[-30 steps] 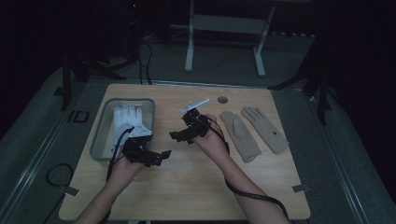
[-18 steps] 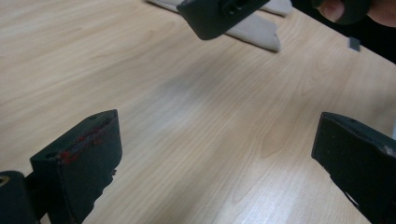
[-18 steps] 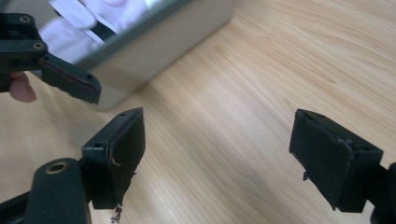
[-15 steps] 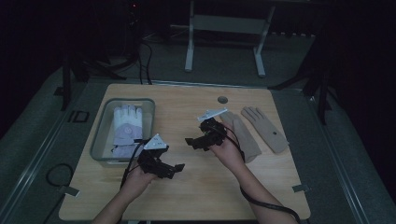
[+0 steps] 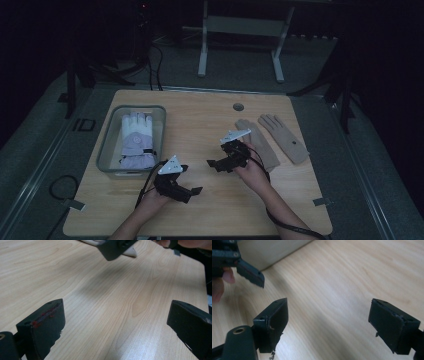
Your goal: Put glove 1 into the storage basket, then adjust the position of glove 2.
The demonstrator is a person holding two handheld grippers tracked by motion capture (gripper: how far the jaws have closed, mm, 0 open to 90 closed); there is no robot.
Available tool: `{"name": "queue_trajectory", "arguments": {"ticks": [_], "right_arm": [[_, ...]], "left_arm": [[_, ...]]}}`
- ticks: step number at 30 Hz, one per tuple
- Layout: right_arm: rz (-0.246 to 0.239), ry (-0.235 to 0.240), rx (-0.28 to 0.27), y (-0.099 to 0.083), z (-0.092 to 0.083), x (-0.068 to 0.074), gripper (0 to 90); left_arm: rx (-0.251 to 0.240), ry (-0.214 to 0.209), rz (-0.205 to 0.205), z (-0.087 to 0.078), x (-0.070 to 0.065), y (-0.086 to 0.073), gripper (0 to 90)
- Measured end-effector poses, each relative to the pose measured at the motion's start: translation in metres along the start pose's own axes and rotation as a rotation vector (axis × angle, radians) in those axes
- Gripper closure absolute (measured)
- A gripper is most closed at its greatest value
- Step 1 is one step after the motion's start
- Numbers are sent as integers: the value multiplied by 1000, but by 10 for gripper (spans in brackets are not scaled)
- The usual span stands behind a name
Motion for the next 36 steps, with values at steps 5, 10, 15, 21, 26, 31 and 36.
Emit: {"name": "queue_trajectory", "arguments": {"ticks": [5,10,15,21,26,31,36], "right_arm": [[6,-11,-2,-13,-3,0,147],[46,1,-25,-26,-9,-2,134],[68,5,-52,-34,-18,-7,119],[36,-33,-39,-41,-29,-13,135],[20,-113,-70,-41,-43,-28,235],[44,-173,-79,-42,-56,-48,321],[78,-220,-75,-49,-64,-72,350]], "left_arm": [[5,36,36,-1,1,-6,17],[18,54,64,-1,-2,-11,17],[21,47,58,3,-4,-15,17],[13,36,53,5,-6,-15,17],[21,33,61,4,-5,-17,17],[2,25,55,2,-4,-15,17],[7,24,49,2,-3,-17,18]]}}
Point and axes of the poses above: each handheld gripper's, and its own axes: z roughly forward along the jaws, y roughly out of its top, x roughly to its left, the point moved 5 cm from there along z, roughly forward along the jaws, and after that the axes turned 11 degrees about -z, right-handed, at the moved point
